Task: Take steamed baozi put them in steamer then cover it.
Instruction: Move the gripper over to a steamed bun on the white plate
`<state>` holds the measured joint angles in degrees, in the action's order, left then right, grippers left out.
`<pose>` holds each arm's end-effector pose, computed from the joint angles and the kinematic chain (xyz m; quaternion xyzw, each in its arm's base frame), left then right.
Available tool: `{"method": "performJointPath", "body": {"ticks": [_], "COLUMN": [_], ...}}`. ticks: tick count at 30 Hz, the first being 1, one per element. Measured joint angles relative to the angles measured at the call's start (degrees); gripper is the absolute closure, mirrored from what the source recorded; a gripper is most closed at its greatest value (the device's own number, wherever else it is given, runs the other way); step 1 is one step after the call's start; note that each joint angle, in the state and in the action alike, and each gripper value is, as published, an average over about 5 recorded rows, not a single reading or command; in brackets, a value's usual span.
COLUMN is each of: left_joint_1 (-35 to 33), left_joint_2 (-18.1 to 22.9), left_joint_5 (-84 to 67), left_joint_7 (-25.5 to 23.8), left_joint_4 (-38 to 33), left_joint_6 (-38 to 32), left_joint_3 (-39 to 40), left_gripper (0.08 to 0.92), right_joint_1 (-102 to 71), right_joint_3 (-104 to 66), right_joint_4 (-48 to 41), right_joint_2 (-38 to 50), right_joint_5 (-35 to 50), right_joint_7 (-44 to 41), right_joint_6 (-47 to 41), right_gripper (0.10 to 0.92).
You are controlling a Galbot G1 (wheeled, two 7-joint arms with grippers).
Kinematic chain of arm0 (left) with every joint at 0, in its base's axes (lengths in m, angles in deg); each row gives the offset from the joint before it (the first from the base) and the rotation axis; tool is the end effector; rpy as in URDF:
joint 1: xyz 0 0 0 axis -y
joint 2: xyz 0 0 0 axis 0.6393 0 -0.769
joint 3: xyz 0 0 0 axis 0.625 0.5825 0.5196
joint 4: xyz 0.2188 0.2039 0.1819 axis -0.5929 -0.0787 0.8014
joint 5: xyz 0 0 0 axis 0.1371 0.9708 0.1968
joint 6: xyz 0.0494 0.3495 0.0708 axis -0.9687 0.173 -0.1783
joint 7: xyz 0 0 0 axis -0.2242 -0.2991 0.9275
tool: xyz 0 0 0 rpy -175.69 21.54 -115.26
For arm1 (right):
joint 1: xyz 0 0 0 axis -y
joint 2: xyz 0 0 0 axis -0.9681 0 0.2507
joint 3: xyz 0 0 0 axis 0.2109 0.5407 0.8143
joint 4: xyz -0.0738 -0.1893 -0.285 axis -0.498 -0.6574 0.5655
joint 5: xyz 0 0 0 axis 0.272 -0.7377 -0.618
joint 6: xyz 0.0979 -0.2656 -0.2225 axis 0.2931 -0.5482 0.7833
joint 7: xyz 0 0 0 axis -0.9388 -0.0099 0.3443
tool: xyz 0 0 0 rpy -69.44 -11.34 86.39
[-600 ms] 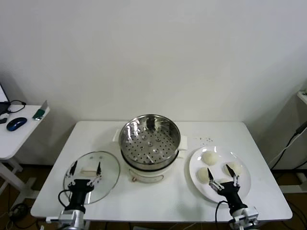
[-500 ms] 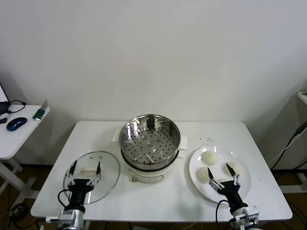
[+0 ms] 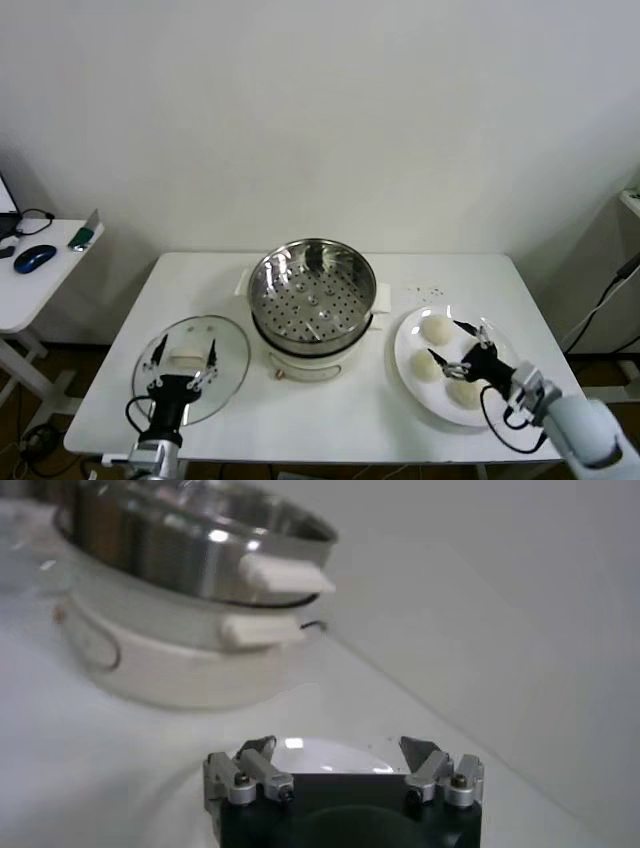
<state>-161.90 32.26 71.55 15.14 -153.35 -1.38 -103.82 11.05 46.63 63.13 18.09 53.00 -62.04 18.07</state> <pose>0.1671 0.0604 -0.3539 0.0143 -0.9931 -0.1162 0.0085 0.3399 -0.2131 -0.2592 0.3766 -0.8325 0.3390 0.2242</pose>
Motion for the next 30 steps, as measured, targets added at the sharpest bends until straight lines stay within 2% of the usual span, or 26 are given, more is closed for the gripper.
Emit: {"method": "performJointPath", "body": {"ticks": [6, 12, 21, 30], "left_joint_1": [0.34, 0.45, 0.67, 1.50], "left_joint_2": [-0.64, -1.10, -1.05, -0.88], "left_joint_5": [-0.96, -1.52, -1.93, -2.19], "left_joint_7": [-0.02, 0.04, 0.06, 0.12], "left_joint_4": [-0.03, 0.22, 0.77, 1.98], "left_joint_6": [0.07, 0.34, 0.81, 1.21], "left_joint_3": [-0.03, -0.10, 0.15, -0.27], "left_gripper": [0.177, 0.177, 0.177, 0.177], "right_joint_1": [17.26, 37.57, 60.15, 68.91], "right_joint_3": [15.32, 35.77, 62.94, 75.11], "right_joint_4": [-6.19, -12.84, -22.82, -31.73], "right_joint_2": [6.31, 7.56, 3.29, -3.27], "right_joint_5": [-3.85, -5.72, -5.15, -5.25], "right_joint_7": [-9.17, -15.29, -19.47, -20.81], "right_joint_6": [-0.31, -0.48, -1.19, -1.35], "right_gripper": [0.203, 0.203, 0.203, 0.203]}}
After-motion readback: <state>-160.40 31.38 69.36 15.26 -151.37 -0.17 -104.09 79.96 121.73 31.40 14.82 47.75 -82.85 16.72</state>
